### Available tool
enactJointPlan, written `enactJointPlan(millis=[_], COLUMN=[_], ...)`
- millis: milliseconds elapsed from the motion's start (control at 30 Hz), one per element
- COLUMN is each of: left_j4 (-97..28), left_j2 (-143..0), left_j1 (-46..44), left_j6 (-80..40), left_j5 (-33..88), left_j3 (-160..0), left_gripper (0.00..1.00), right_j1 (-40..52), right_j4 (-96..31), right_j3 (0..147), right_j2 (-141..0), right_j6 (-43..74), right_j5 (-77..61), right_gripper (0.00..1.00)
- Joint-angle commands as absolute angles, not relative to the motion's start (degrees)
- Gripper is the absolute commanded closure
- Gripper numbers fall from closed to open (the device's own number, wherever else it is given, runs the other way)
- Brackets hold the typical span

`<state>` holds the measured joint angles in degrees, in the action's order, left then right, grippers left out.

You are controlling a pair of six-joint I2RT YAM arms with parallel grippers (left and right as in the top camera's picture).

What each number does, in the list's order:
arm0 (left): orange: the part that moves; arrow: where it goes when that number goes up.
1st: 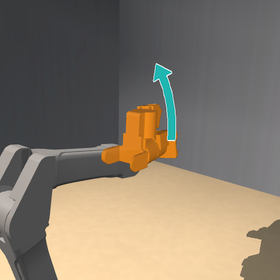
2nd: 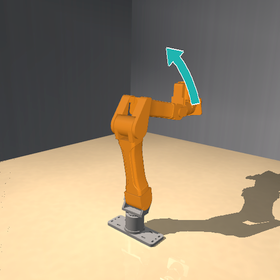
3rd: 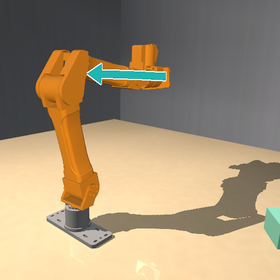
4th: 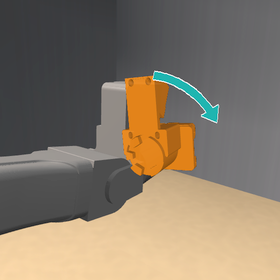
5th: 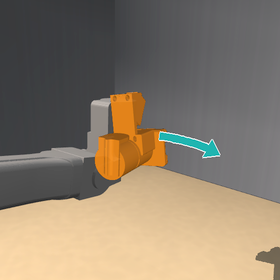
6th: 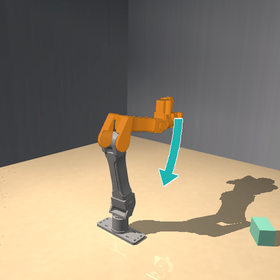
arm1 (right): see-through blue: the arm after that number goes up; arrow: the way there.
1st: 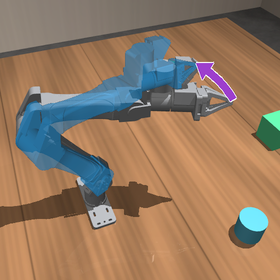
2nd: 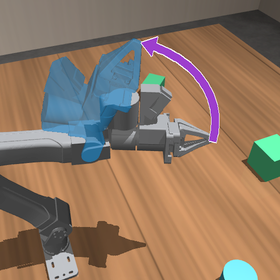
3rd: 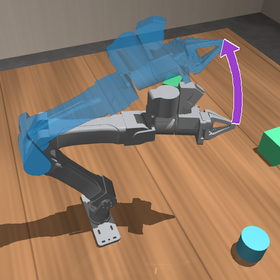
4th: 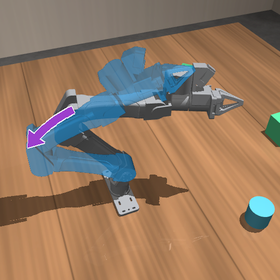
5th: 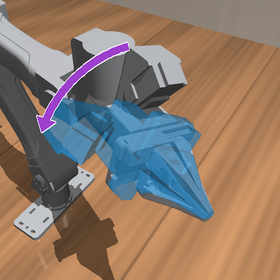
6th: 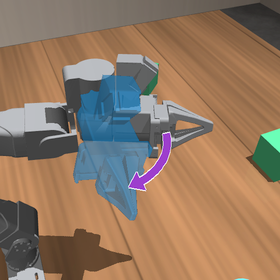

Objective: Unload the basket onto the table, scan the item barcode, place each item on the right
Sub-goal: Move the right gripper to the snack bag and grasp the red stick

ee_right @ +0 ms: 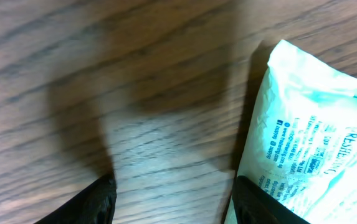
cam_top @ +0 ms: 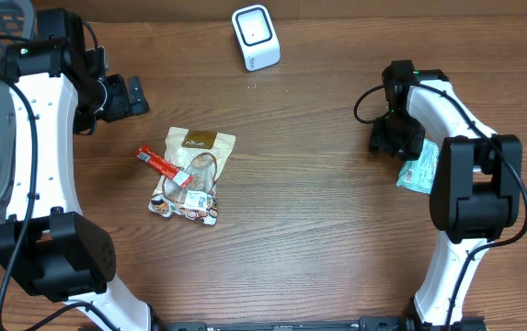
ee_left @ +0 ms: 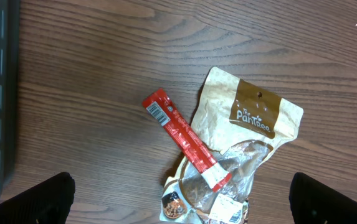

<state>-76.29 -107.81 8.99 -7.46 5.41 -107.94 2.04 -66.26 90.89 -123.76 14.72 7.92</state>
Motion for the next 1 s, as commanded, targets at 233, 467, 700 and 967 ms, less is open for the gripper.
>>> enactJointPlan(millis=[233,467,700,967], left_j4=[-76.23,-76.23,-76.2,-76.2], left_j2=[-107.55,-107.55,-107.55,-107.55], left_j1=[8.56,8.56,8.56,8.56], left_j6=[-6.81,-6.81,-6.81,-6.83], left_j5=[5.8,5.8,5.8,5.8], left_j3=[-107.83,-107.83,-107.83,-107.83], left_gripper=[0.0,0.0,0.0,0.0], right_j1=[5.02,13.87,27.33,42.13], right_j4=[-69.78,-62.94,-48.31,-34.11], right_j3=[96.44,96.88,95.42,93.76], right_j2=[-119.07,-115.31,-115.79,-116.64], right_j6=[13.02,13.61,13.67,13.65], right_j5=[-3.31,-25.47,-26.13,-10.98], right_gripper=[0.4,0.41,0.42,0.41])
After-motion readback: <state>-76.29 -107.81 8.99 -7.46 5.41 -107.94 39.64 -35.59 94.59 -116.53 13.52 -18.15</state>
